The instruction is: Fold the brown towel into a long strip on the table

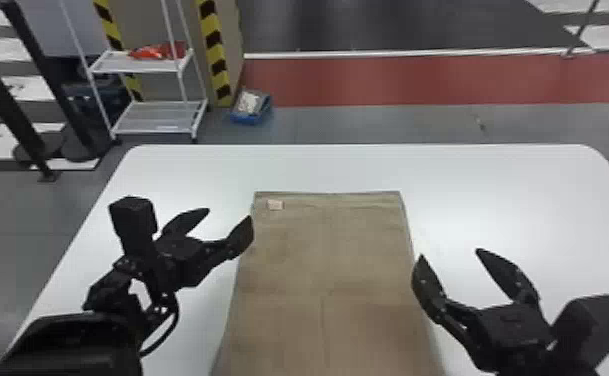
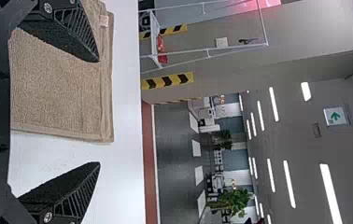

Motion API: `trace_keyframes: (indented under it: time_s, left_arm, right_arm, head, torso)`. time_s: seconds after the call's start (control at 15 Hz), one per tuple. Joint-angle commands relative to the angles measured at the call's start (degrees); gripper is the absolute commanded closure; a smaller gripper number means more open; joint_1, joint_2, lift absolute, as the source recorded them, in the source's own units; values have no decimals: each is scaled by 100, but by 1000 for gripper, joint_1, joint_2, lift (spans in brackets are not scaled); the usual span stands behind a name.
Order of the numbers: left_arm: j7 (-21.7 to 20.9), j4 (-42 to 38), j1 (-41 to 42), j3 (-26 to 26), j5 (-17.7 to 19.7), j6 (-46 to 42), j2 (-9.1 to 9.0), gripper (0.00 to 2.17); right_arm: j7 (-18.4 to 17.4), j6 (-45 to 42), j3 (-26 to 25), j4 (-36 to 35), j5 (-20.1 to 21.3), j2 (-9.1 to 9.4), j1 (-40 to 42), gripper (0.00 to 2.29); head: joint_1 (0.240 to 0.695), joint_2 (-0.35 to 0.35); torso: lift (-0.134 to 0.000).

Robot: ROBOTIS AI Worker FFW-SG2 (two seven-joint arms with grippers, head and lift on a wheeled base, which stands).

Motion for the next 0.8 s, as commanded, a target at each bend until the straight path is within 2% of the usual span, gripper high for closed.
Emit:
trace_keyframes:
  time_s: [0.0,0.47,0.73]
  left_arm:
    - [-142,419,-555,7,-262,726,-15,147]
    - [-221,1895,-1786,-239,-842,708,-15,147]
    - [-89,2528,-2146,-362,-939,603,-15,151]
  right_arm:
    - [1,0,-19,2,-9,0,1,93]
    - [1,0,-81,72,-9,0,-8,93]
    - [-8,0,-107,142,-9,9,-43,93]
  head:
    - [695,52]
    - [695,32]
    - [695,19]
  torso:
    - [-123]
    - [-123]
    - [-123]
